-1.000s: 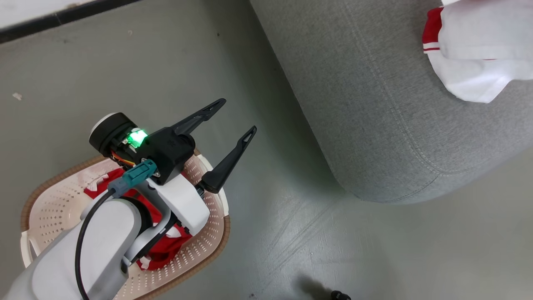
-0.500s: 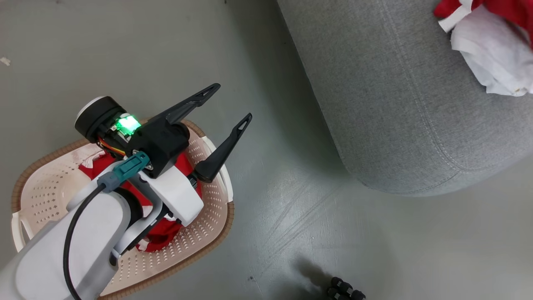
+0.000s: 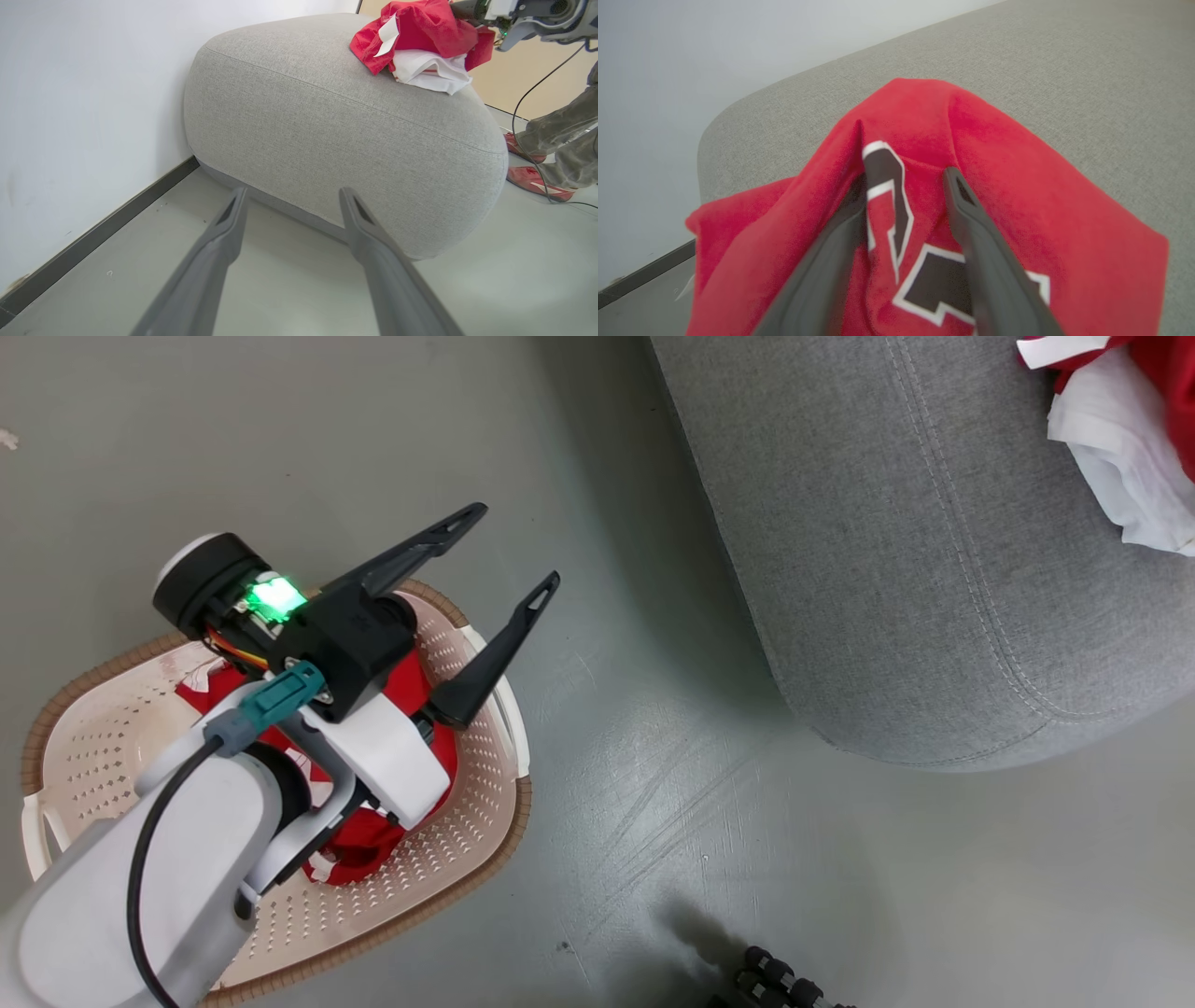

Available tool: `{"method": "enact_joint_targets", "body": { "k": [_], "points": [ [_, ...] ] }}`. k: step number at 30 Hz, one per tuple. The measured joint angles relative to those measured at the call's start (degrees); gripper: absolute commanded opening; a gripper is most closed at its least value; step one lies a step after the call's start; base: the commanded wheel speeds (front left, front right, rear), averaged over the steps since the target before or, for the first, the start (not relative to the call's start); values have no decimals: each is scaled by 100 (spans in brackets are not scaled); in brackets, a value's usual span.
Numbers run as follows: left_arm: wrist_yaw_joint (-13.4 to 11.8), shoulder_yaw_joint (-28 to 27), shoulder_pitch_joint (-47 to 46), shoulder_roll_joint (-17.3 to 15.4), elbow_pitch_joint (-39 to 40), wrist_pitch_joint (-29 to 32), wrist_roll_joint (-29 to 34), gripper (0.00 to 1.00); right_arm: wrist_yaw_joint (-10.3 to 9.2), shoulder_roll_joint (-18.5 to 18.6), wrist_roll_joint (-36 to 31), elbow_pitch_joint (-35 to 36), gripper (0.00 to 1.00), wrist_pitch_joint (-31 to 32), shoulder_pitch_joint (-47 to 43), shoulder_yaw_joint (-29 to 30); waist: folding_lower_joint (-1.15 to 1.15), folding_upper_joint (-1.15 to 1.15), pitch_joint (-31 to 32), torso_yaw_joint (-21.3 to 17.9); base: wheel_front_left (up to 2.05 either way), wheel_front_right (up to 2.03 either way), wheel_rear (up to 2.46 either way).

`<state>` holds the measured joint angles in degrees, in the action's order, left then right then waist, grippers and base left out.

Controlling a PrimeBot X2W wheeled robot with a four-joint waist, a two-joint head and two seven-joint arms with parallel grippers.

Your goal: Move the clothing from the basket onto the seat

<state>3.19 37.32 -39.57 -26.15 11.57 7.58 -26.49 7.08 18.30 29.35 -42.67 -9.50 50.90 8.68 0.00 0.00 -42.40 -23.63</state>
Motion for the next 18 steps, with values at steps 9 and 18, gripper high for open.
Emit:
{"method": "enact_joint_targets", "body": {
  "k": [9, 18],
  "points": [
    [0, -53, 1, -65, -42, -47, 0, 100, 0, -1, -342, 5, 100, -122, 7, 7, 0, 0, 73, -46, 0, 0, 0],
    [-1, -136, 24, -98, -119, -125, -5, 100, 0, -113, -751, 327, 100, -220, -254, -2, 0, 0, 231, -88, 0, 0, 0]
  ]
}}
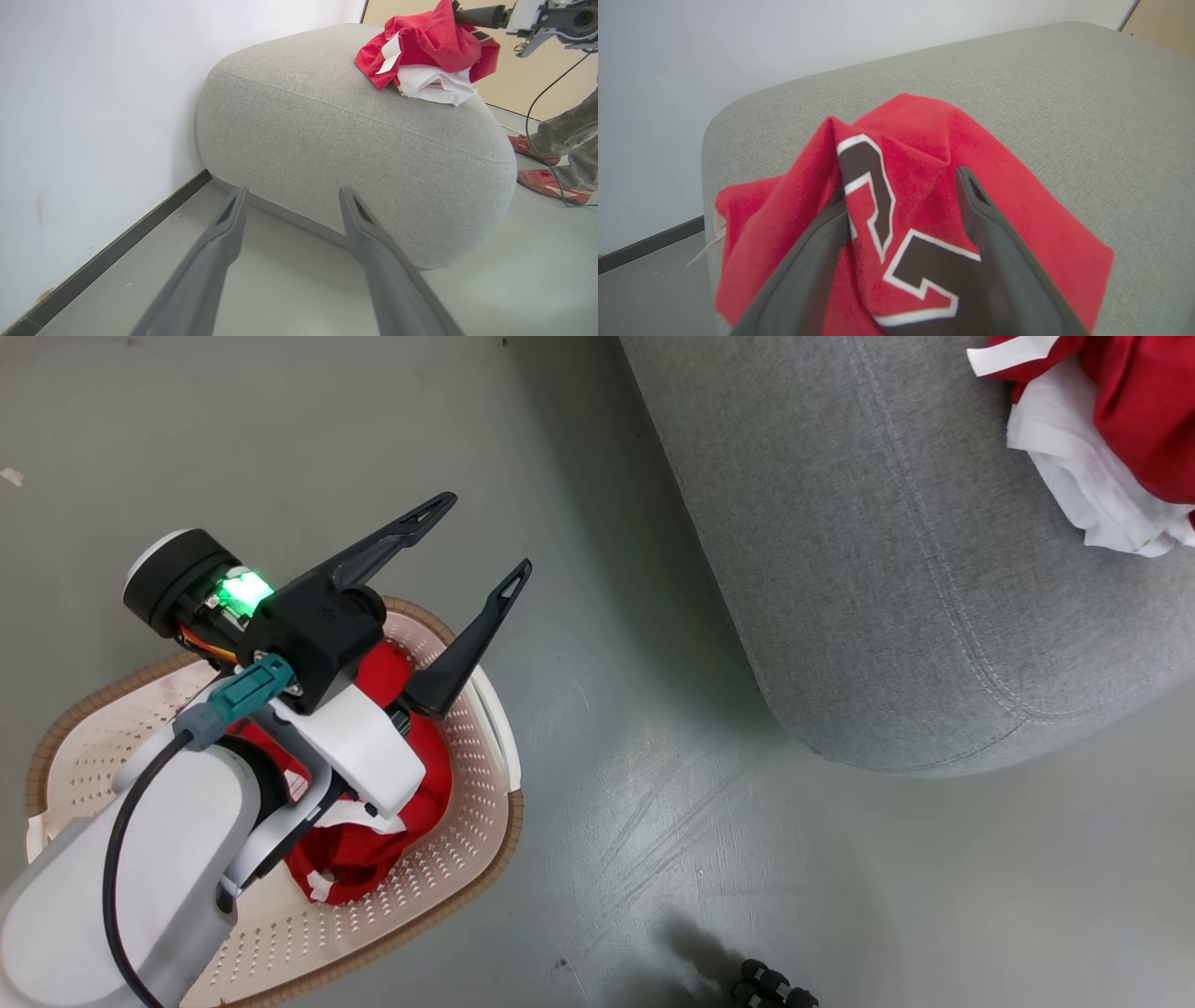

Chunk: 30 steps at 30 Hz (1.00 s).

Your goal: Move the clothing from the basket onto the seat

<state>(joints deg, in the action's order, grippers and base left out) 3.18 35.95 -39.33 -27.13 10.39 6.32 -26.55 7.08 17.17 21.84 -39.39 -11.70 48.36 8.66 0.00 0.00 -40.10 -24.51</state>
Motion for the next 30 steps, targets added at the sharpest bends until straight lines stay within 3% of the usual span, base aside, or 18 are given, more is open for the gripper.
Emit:
{"method": "enact_joint_targets", "body": {
  "k": [8, 14, 30],
  "points": [
    [-1, -12, 70, 0, -67, -143, -16, 100, 0, -267, -187, 408, 100, -1, -403, -33, 0, 0, 181, -41, 0, 0, 0],
    [-53, -96, 132, 24, -165, -350, -25, 100, 0, -630, -234, 1066, 100, -15, -514, -422, 0, 0, 375, -27, 0, 0, 0],
    [-404, -485, 592, 172, -330, -979, -196, 100, 0, -699, -534, 2030, 100, 169, -776, -1382, 0, 0, 889, 333, 0, 0, 0]
  ]
}}
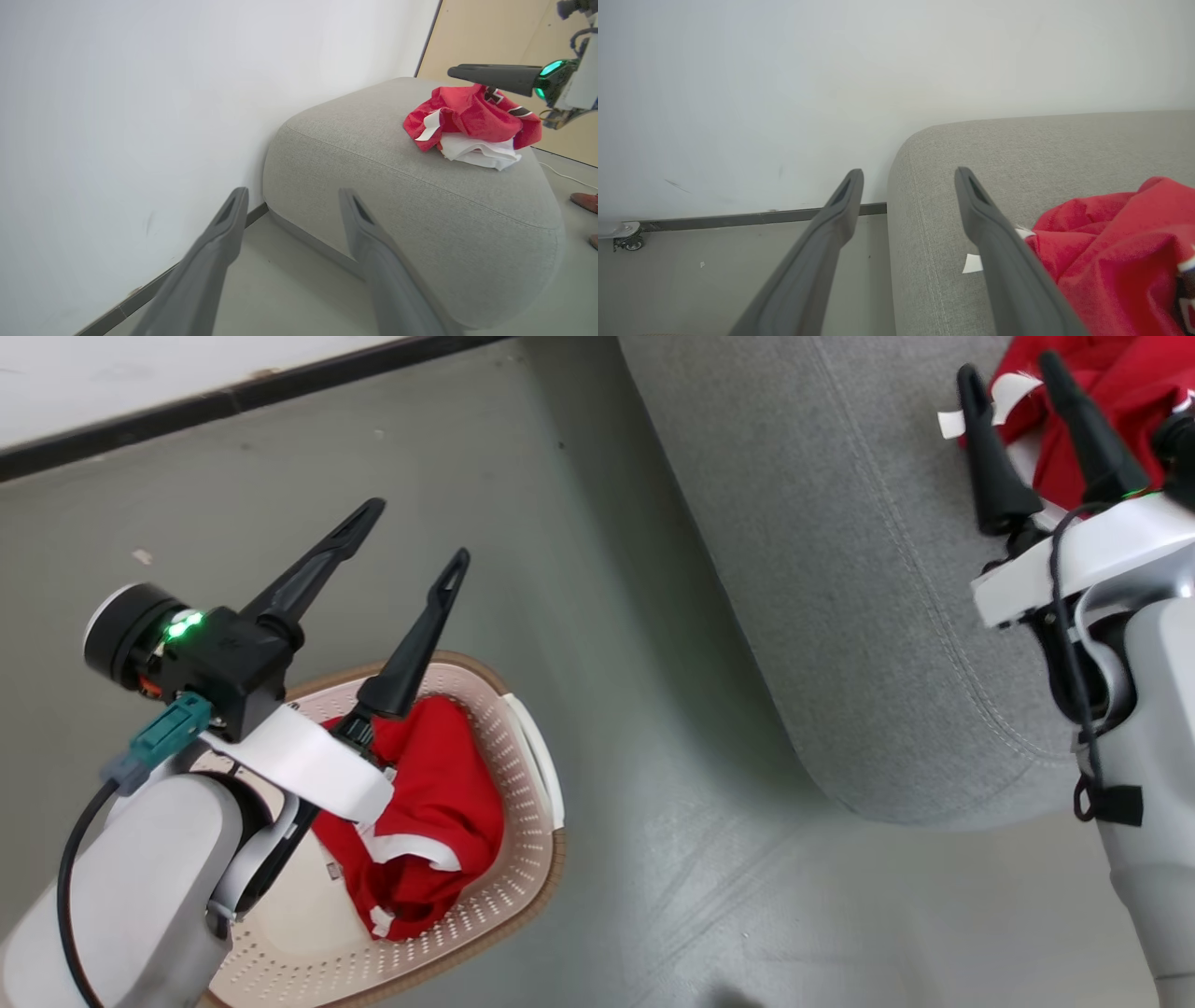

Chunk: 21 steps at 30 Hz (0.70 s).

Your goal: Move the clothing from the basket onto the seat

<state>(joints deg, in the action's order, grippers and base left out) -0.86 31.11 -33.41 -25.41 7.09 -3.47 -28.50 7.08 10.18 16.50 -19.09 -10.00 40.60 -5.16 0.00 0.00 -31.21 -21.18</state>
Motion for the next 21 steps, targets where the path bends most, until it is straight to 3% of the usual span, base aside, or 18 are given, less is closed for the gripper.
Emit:
{"method": "enact_joint_targets", "body": {
  "k": [21],
  "points": [
    [-660, -868, 1100, 226, -330, -961, -428, 100, 1, 348, 56, 148, 100, -313, -450, -1096, 0, 0, 690, 935, 0, 0, 0]
  ]
}}
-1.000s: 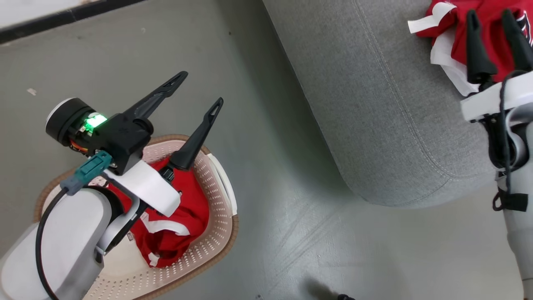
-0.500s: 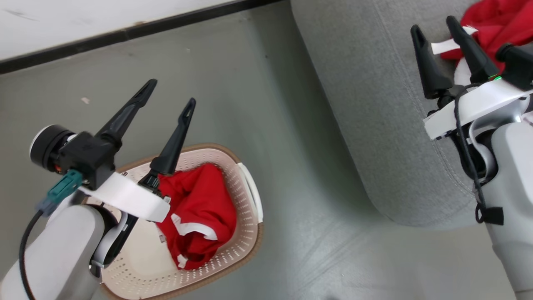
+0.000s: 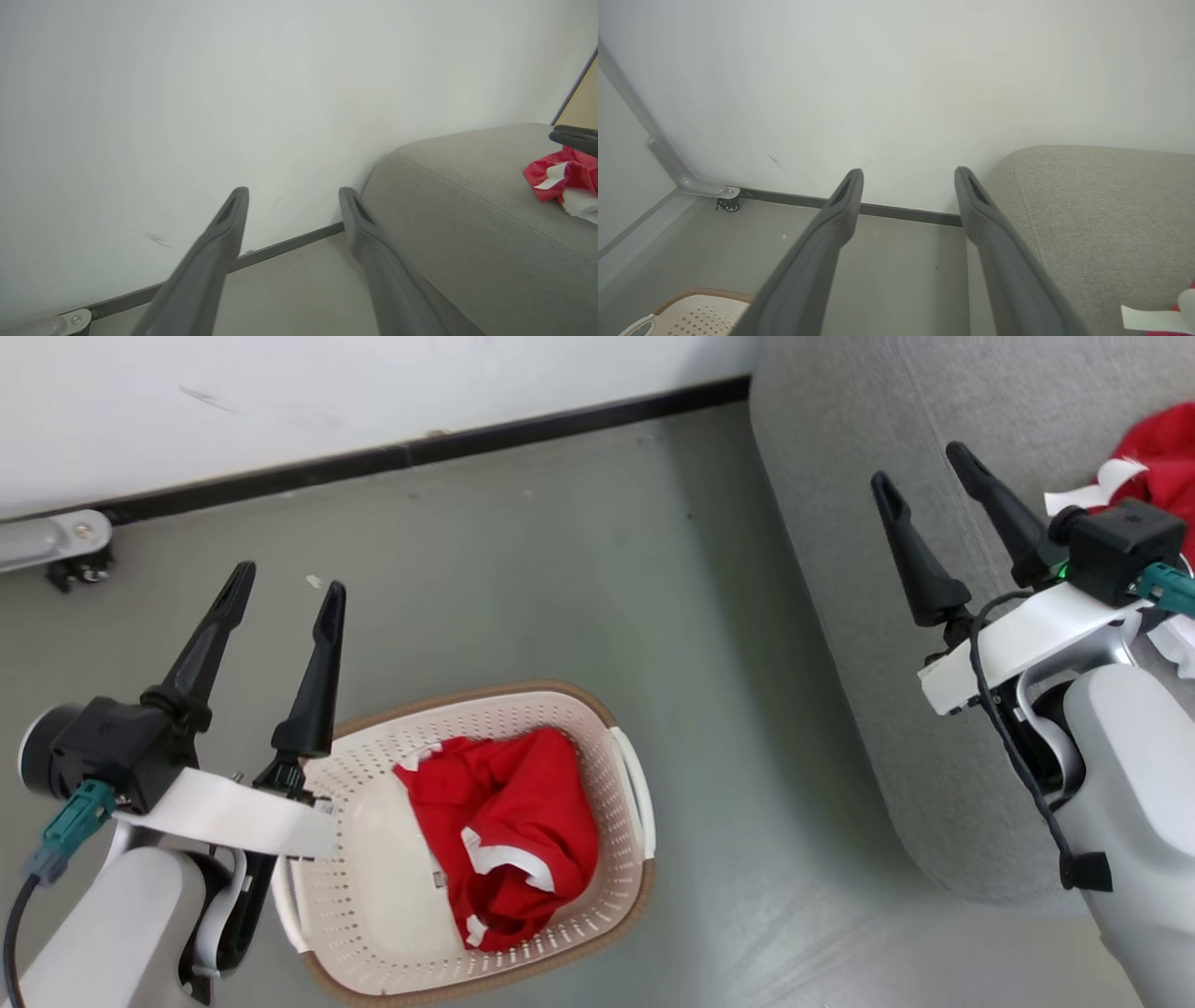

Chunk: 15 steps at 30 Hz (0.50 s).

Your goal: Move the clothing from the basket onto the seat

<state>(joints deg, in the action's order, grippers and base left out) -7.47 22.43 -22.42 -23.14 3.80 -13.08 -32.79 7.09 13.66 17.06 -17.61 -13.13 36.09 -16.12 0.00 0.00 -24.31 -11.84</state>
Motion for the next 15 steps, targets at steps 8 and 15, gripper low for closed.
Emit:
{"method": "enact_joint_targets", "body": {
  "k": [8, 15],
  "points": [
    [-105, -256, 417, 109, -127, -71, -101, 100, 0, 113, 9, 74, 100, -105, -218, -140, 0, 0, 339, 337, 0, 0, 0],
    [-105, -485, 730, 157, -280, -121, -211, 100, 0, 168, 71, 60, 100, -107, -566, -115, 0, 0, 654, 594, 0, 0, 0]
  ]
}}
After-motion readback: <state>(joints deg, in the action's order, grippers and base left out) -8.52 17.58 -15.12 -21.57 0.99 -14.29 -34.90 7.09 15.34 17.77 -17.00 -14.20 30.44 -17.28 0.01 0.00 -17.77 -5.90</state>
